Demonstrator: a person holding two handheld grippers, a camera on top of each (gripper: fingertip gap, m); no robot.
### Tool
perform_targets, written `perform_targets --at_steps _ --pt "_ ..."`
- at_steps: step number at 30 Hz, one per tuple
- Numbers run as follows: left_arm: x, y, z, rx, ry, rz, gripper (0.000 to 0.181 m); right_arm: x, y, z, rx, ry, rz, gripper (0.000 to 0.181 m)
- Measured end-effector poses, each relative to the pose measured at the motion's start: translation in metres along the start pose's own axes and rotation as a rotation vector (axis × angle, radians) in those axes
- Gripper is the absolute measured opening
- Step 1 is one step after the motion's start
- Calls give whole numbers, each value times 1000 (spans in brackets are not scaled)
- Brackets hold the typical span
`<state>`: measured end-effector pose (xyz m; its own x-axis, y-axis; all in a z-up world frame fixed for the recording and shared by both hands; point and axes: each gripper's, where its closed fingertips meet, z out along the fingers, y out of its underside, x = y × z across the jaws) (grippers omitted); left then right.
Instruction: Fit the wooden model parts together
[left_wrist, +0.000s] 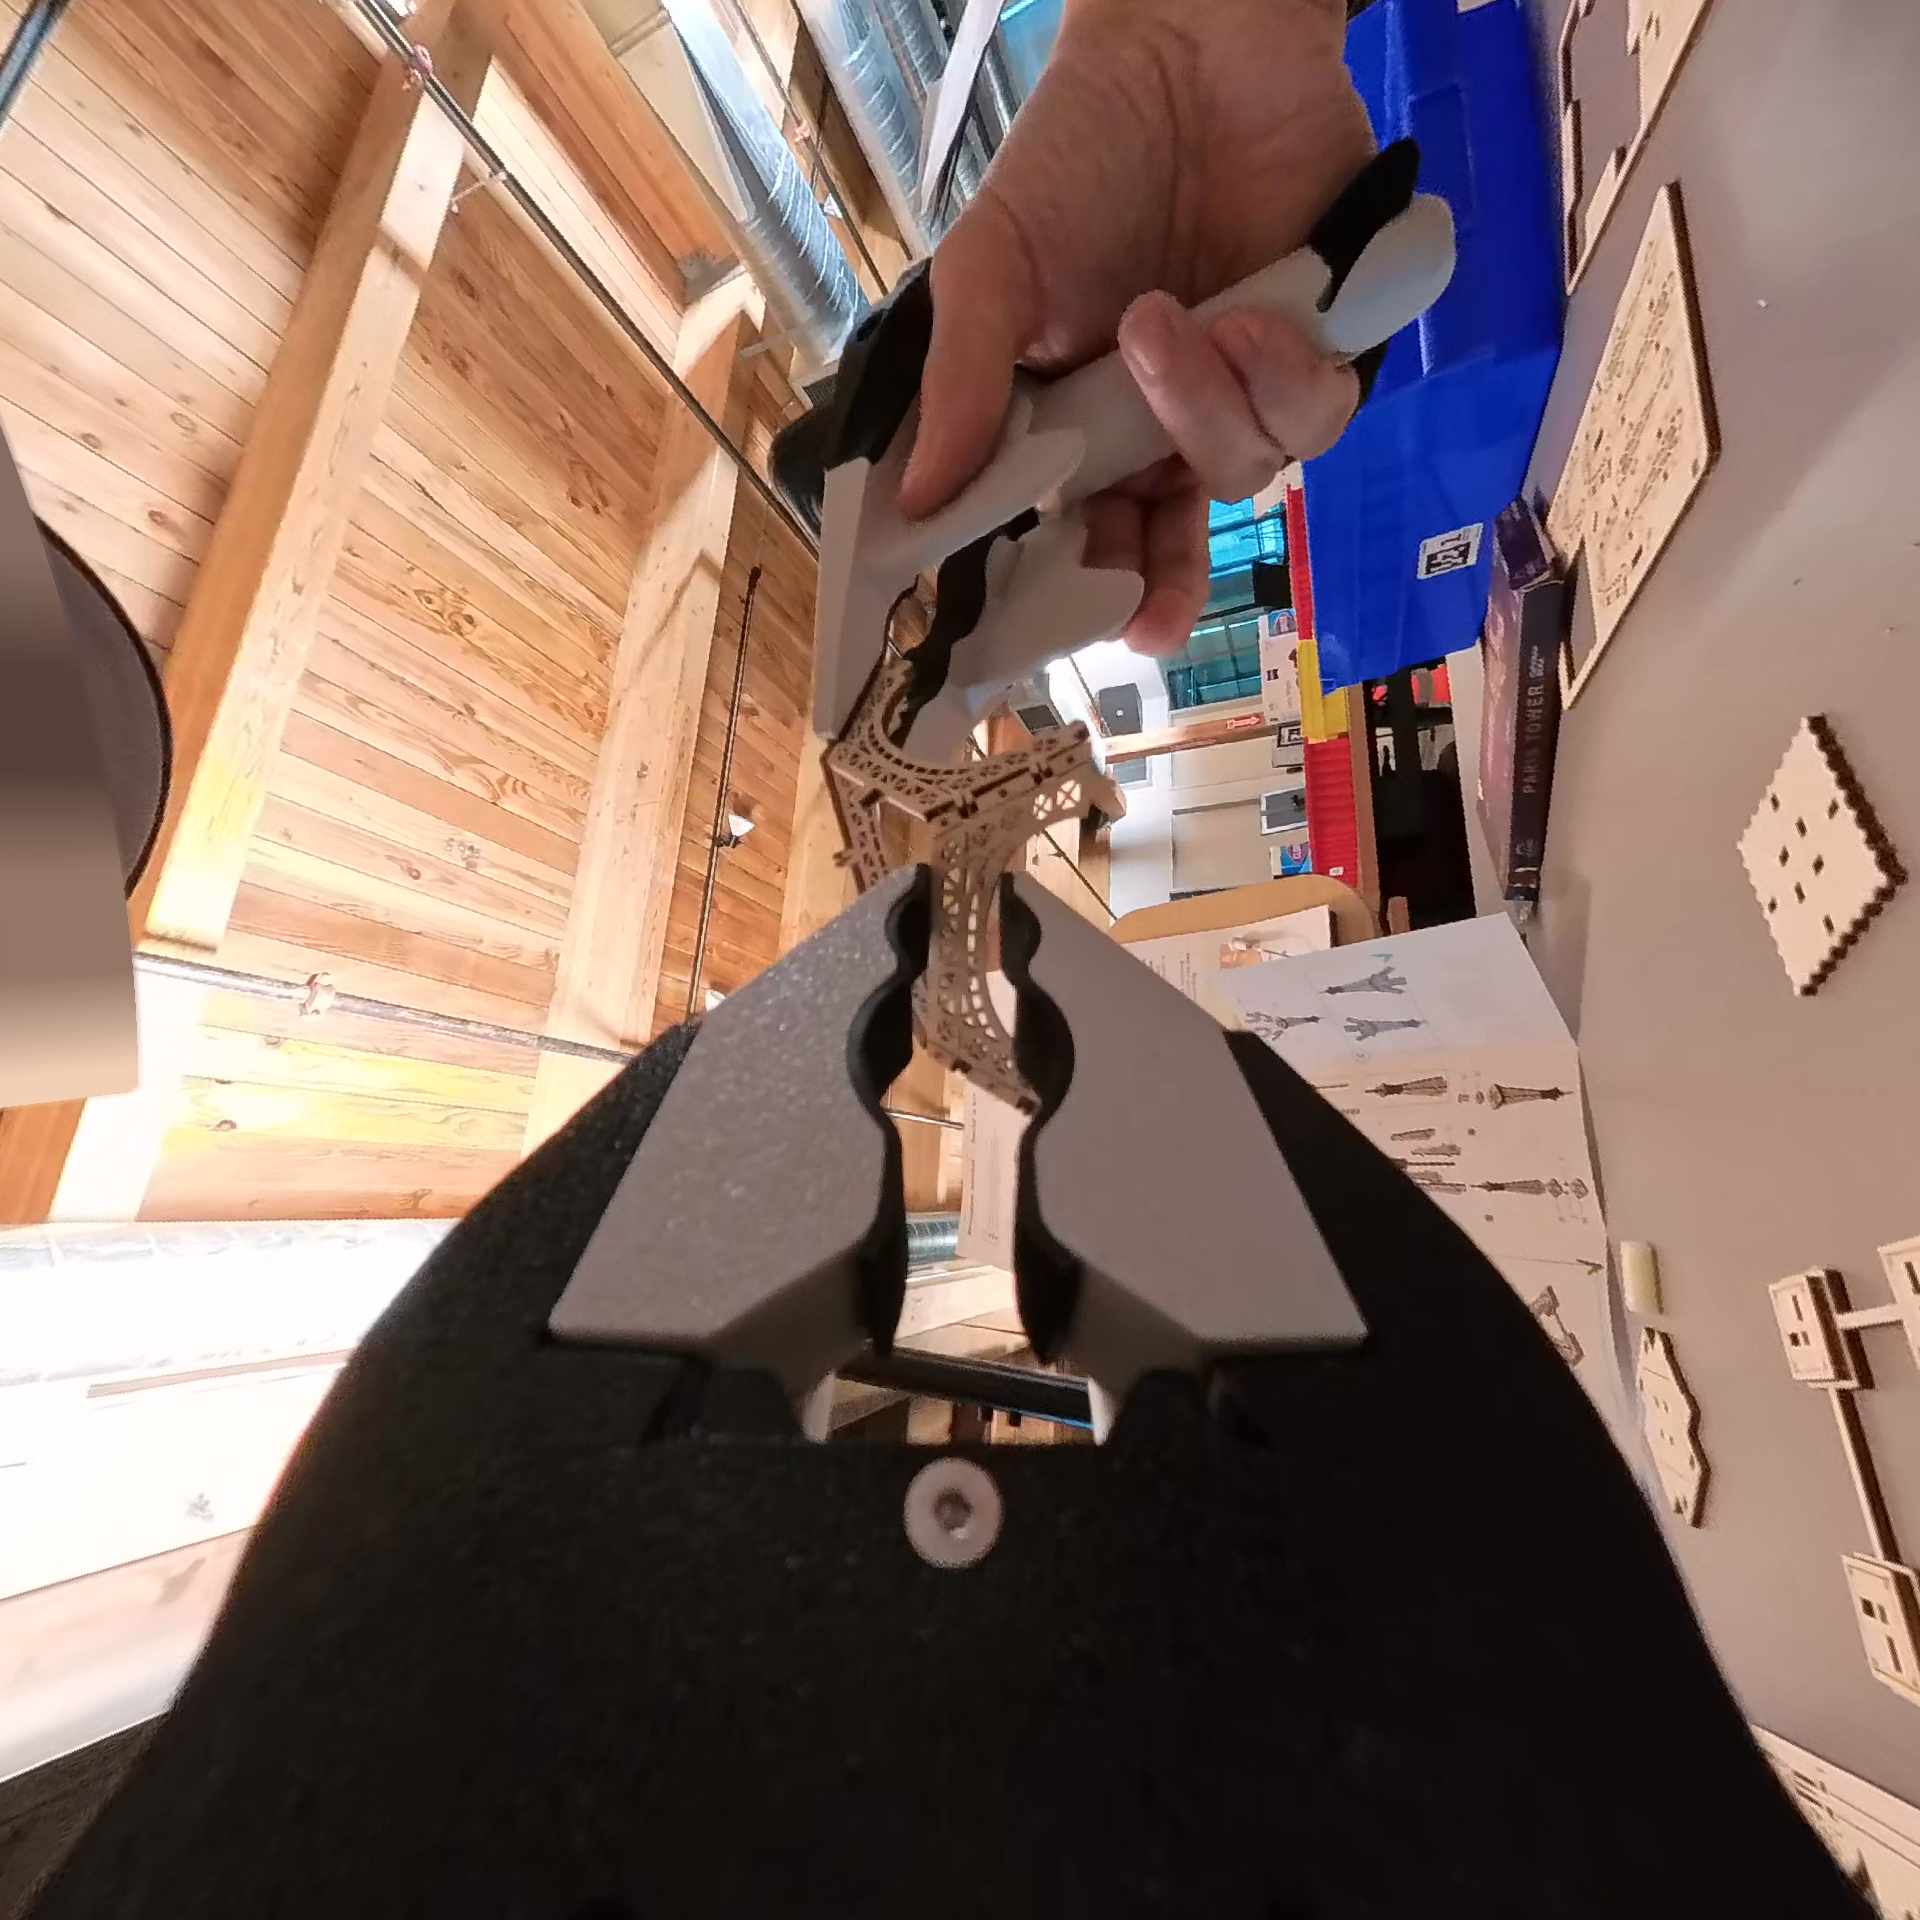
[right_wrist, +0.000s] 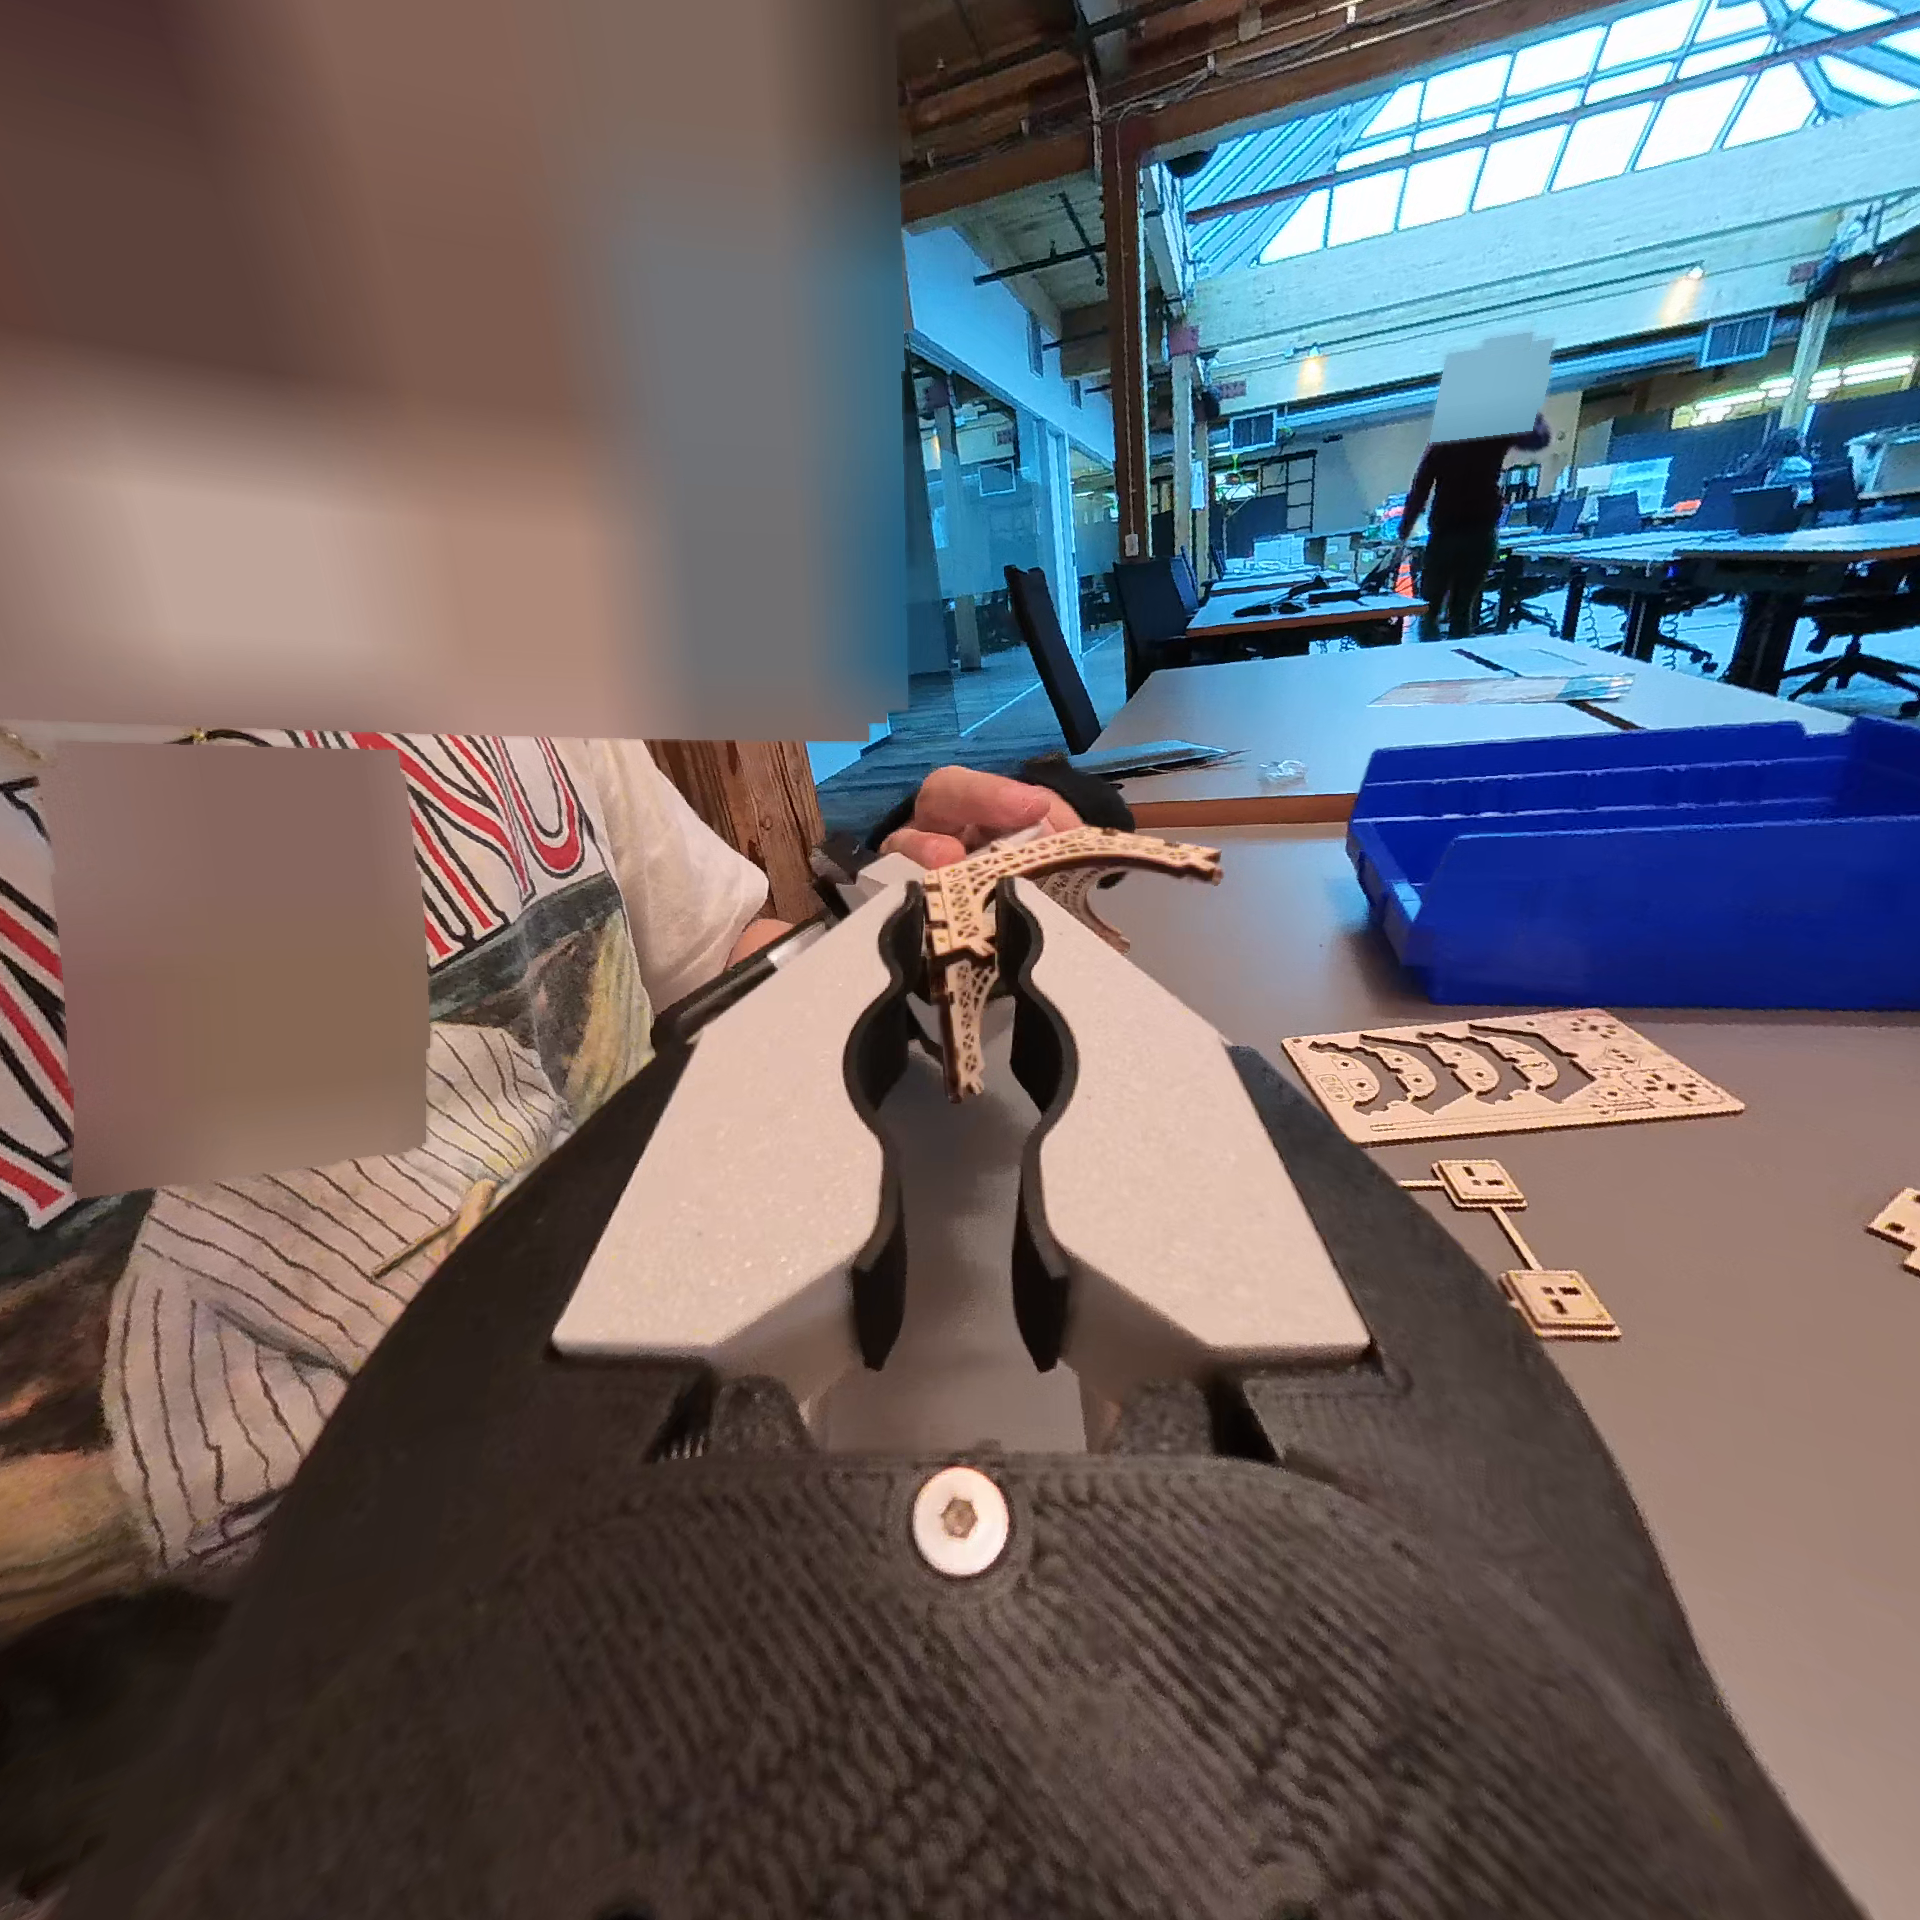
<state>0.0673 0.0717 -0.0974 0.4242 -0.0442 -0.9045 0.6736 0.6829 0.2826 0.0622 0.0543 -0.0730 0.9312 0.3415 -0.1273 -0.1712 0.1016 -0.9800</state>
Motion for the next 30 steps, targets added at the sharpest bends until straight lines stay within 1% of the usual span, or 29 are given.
perform_targets --at_steps 3,9,10,12,13,16,18,21,24,27,30 --pt "-4 -2 1 9 -17 -13 12 -5 -1 -1 1 -17 -59 12" --pt "-7 4 0 -6 -22 -57 17 -1 -3 -2 40 5 -125 12" --pt "-7 5 1 -10 -23 -67 26 1 -3 -2 48 16 -125 12" --pt "-4 9 3 -18 0 -99 51 7 -4 -2 52 47 -129 12" --pt "-4 11 3 -28 7 -118 57 11 -8 -4 77 77 -139 12" --pt "-3 22 2 -61 15 -193 61 20 -18 -13 149 137 -153 12" --pt "1 27 3 -71 43 -257 65 31 -23 -20 174 215 -170 13" --pt "6 35 4 -95 94 -420 65 38 -28 -26 196 309 -264 12" --pt "10 47 5 -130 152 -691 65 46 -24 -24 131 421 -417 11" --pt "-3 57 5 -126 133 -975 58 45 -19 -14 67 457 -532 11" --pt "-15 58 6 -102 137 -1250 50 42 -21 -4 95 458 -539 11"
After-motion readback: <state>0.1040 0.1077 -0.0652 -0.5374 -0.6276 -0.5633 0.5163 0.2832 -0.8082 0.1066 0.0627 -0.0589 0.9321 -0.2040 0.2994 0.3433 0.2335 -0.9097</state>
